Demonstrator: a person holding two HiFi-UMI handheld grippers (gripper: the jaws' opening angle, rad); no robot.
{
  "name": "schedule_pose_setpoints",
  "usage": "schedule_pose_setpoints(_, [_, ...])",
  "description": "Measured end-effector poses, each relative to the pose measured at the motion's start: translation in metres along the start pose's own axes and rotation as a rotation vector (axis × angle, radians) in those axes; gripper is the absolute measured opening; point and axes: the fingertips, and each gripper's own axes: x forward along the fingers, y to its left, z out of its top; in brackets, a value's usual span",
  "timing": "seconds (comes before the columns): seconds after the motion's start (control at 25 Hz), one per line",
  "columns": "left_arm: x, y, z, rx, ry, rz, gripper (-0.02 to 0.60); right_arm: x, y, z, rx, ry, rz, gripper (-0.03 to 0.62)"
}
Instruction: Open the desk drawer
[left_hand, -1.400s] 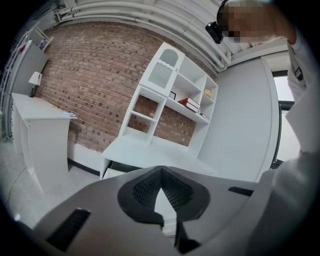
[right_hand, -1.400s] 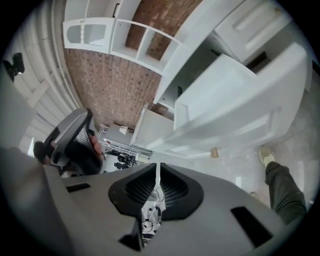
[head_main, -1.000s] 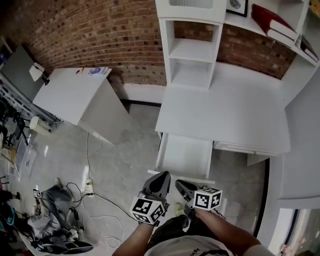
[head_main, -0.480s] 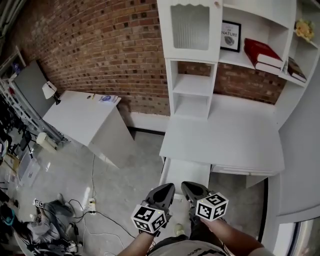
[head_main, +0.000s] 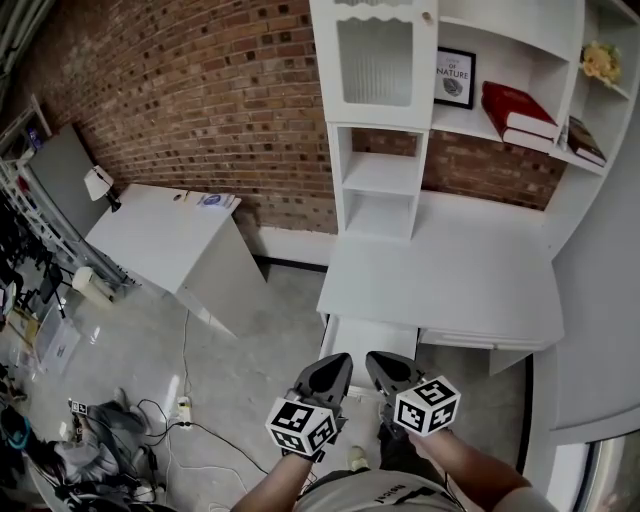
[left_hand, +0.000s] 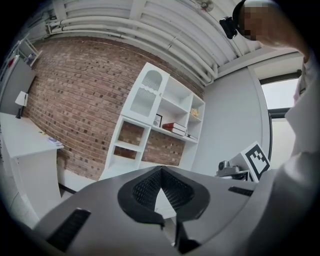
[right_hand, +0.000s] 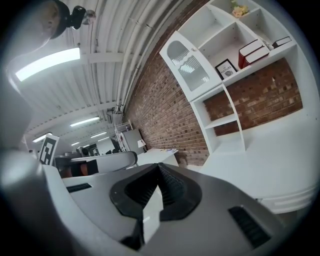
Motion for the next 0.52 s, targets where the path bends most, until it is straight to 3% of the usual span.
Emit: schedule_pose_setpoints(0.52, [0.011,0.008,-0.003,0.010,-0.007,0.017,0.012,0.007,-0.009,0.001,-0.016,-0.007,-0.003,0.017])
